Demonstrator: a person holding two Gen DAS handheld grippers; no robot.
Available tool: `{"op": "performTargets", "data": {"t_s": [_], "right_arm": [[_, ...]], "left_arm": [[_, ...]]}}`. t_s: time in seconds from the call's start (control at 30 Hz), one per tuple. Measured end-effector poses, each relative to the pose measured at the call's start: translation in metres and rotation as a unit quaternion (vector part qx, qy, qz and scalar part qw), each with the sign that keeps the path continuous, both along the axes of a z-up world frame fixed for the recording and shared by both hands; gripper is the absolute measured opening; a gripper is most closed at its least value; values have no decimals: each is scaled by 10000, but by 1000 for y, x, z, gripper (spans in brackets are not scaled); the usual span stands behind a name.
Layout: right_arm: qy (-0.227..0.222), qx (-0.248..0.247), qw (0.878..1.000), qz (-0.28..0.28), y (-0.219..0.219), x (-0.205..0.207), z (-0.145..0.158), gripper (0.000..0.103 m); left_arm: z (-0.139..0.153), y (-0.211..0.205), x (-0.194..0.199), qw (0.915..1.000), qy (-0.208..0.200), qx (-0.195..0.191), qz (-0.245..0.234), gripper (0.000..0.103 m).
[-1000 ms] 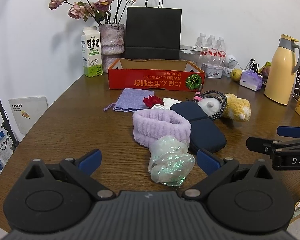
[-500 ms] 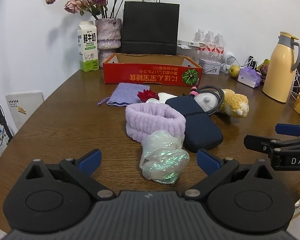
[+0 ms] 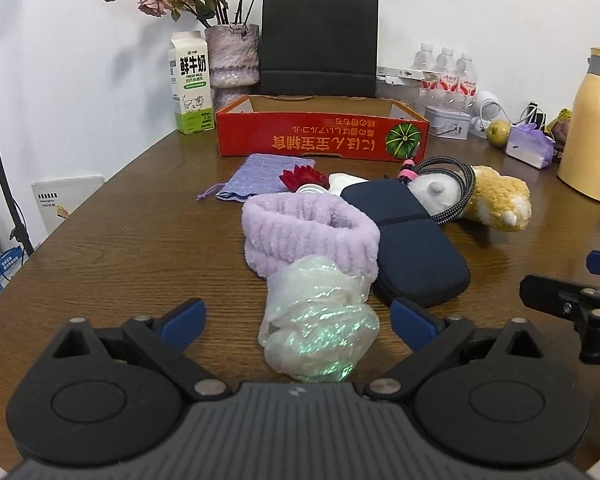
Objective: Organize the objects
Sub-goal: 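Grasp the iridescent plastic bag with the left tool and lift it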
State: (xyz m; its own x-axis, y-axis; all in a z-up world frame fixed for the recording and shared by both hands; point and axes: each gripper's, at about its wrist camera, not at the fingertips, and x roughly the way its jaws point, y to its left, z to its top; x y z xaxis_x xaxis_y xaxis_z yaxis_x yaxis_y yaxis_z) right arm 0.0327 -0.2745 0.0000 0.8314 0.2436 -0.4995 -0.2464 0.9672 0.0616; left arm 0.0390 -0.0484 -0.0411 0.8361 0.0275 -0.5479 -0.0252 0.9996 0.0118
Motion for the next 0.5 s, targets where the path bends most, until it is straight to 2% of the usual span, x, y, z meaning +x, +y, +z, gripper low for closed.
{"op": "performTargets", "data": {"t_s": [0.07, 0.13, 0.17, 0.23, 0.4, 0.5], "right_arm": [[11, 9, 10000, -3, -2, 2, -1, 103], [29, 17, 10000, -4, -3, 4, -2, 103], [39, 20, 10000, -4, -3, 5, -3, 103], [48, 29, 10000, 11, -4, 6, -3, 103], [69, 44, 9999, 66, -3, 7, -5, 103], [81, 44, 9999, 88, -2, 8, -6, 103]], "left_arm": [[-2, -3, 3, 10000, -4, 59, 21, 90], [-4, -4, 6, 10000, 44, 59, 53, 76], [-5, -4, 5, 10000, 54, 40, 61, 72], [-6, -4, 5, 9999, 44, 57, 75, 59], [-6, -4, 4, 9999, 57, 72, 42, 46], [-5, -5, 1, 9999, 46, 100, 1, 44]]}}
